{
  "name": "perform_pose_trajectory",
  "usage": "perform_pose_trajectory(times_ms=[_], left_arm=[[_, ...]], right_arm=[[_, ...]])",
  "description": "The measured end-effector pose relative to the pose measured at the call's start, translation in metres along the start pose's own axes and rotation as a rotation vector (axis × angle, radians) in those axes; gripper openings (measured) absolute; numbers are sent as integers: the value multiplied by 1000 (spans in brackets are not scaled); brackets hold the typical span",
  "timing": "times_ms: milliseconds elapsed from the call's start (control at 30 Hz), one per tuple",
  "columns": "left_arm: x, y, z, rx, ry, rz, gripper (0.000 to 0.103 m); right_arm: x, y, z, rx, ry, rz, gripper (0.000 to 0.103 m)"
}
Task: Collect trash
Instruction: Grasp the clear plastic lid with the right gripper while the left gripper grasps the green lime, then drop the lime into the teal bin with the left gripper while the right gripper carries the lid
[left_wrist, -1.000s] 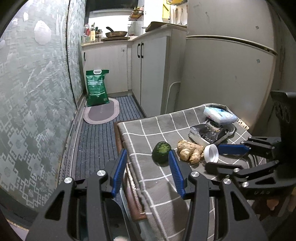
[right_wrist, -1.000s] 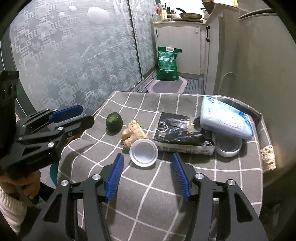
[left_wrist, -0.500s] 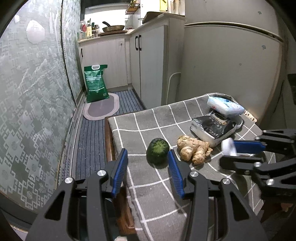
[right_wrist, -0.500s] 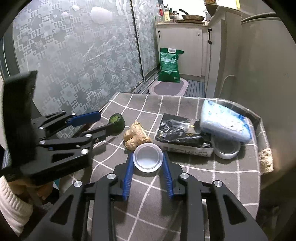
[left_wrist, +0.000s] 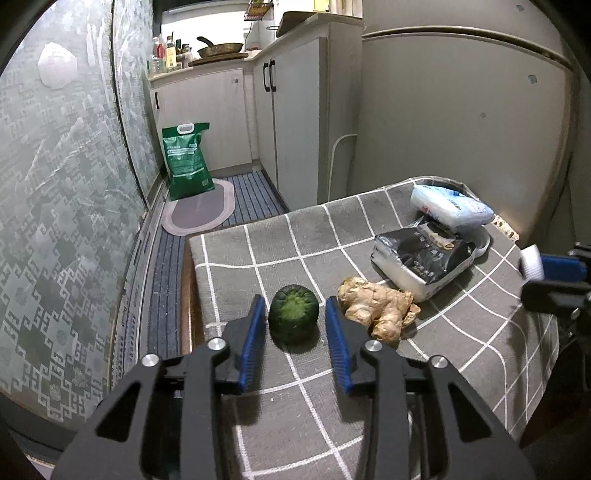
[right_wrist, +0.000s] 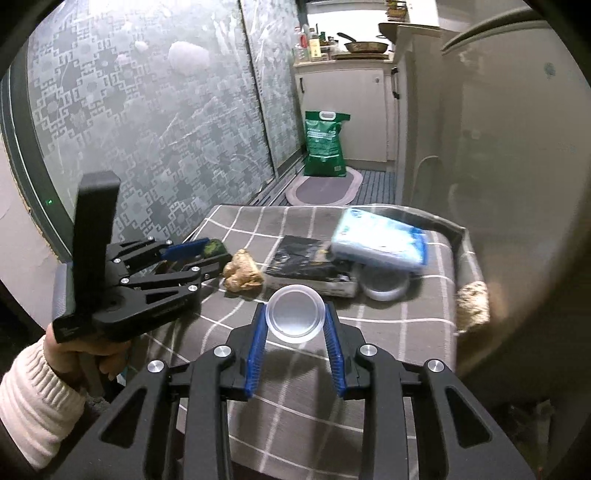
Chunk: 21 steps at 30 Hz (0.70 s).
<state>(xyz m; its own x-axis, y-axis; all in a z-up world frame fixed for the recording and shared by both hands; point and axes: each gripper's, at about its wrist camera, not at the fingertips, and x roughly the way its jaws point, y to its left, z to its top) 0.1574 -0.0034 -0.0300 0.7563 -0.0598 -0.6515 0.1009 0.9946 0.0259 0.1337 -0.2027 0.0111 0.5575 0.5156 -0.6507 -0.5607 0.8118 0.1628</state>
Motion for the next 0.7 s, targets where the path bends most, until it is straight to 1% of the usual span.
perform_pose_trajectory(times_ms=[67, 100, 200, 333, 467, 567, 700], left_arm=[[0, 1, 0, -5, 3, 3, 33], [0, 1, 0, -9, 3, 5, 29], [-1, 4, -1, -28, 3, 3, 27], [-7, 7, -4, -54, -2, -8, 26], [-13, 9, -5, -58, -13, -10, 26], [-23, 15, -4, -67, -41, -6, 26], [-33, 26, -6, -79, -55, 4, 26]], right_arm=[[-6, -4, 0, 4, -8, -4, 30], [-8, -6, 0, 8, -11, -5, 30], [-15, -11, 2, 18, -22, -4, 30], [-23, -15, 6, 17, -34, -4, 30], [-20, -14, 8, 10, -27, -9, 30], [-15, -7, 10, -3, -15, -7, 30], [-9, 8, 14, -26, -5, 4, 30]])
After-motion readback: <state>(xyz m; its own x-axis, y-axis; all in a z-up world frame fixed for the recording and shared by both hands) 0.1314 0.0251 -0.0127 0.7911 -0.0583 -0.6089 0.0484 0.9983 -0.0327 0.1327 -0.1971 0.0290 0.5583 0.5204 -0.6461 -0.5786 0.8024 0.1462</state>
